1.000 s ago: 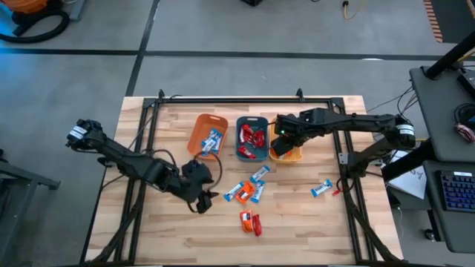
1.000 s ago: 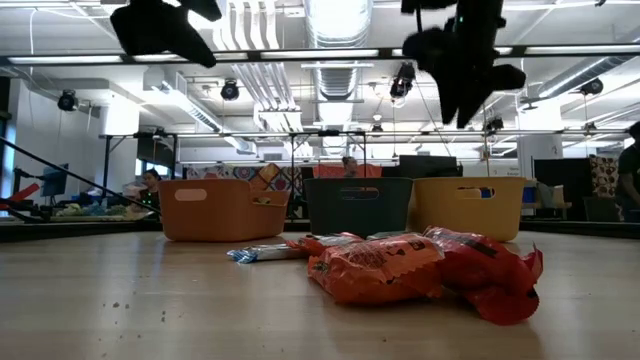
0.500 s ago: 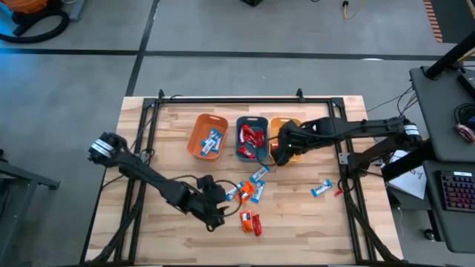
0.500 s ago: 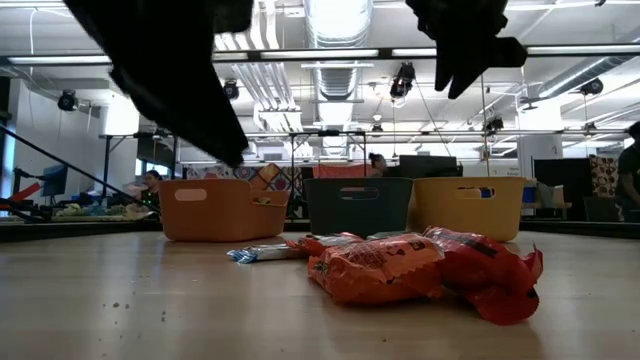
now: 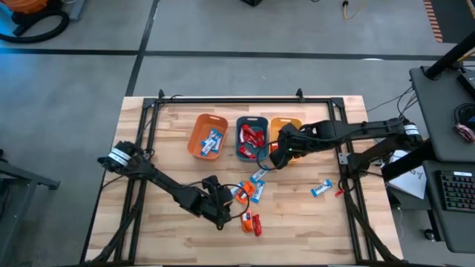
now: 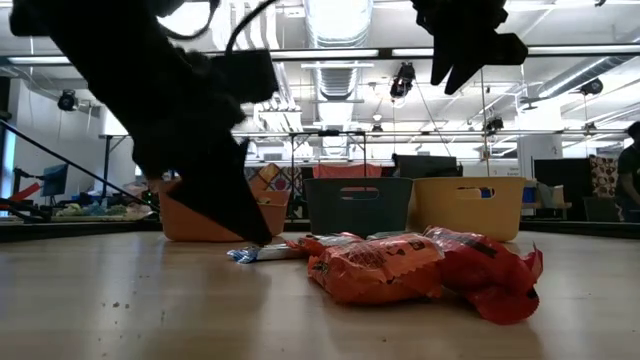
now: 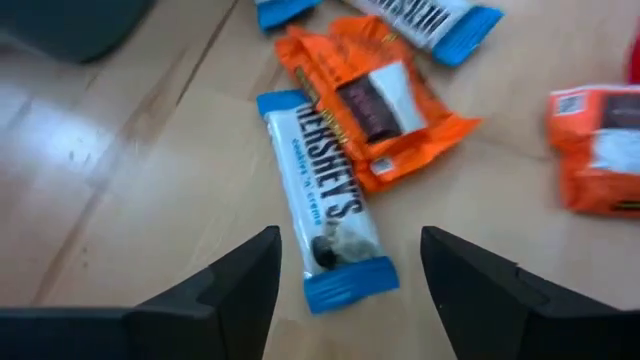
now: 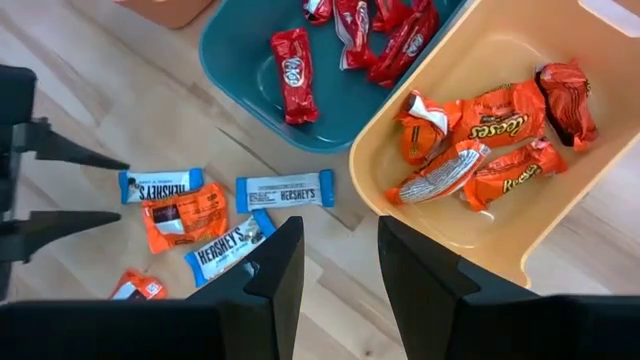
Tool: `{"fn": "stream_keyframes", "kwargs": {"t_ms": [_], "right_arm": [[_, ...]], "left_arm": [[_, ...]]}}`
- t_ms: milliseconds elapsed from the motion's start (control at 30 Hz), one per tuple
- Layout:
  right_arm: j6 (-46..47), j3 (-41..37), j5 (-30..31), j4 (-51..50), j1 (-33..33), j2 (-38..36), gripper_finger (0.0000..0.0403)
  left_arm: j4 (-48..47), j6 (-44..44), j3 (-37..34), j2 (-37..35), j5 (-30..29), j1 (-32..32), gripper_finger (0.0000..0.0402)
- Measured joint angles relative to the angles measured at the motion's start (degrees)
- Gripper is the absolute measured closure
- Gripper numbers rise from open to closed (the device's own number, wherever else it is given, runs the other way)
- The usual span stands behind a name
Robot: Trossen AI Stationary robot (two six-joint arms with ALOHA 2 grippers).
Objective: Sort candy
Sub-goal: Put the white chocolate bar into the orange bin
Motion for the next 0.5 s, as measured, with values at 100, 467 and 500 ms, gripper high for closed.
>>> {"fn": "stream_keyframes", "kwargs": {"t_ms": [100,467,500], "right_arm": [[0.0,0.0,0.0,0.0,0.0,0.0,0.0280],[0.0,0.0,0.0,0.3,0.0,0.2,0.0280],[0.0,0.0,0.0,0.3,0.0,0.2,0.0280]], "left_arm": [[0.1,-0.1,0.0,1.3,0.2,0.7,0.0185],[0.8,-1.6,-0.1,2.0,2.3,1.7,0.0256],[0.9,-2.1,-0.3,2.0,2.5,1.7,0.0268]]}}
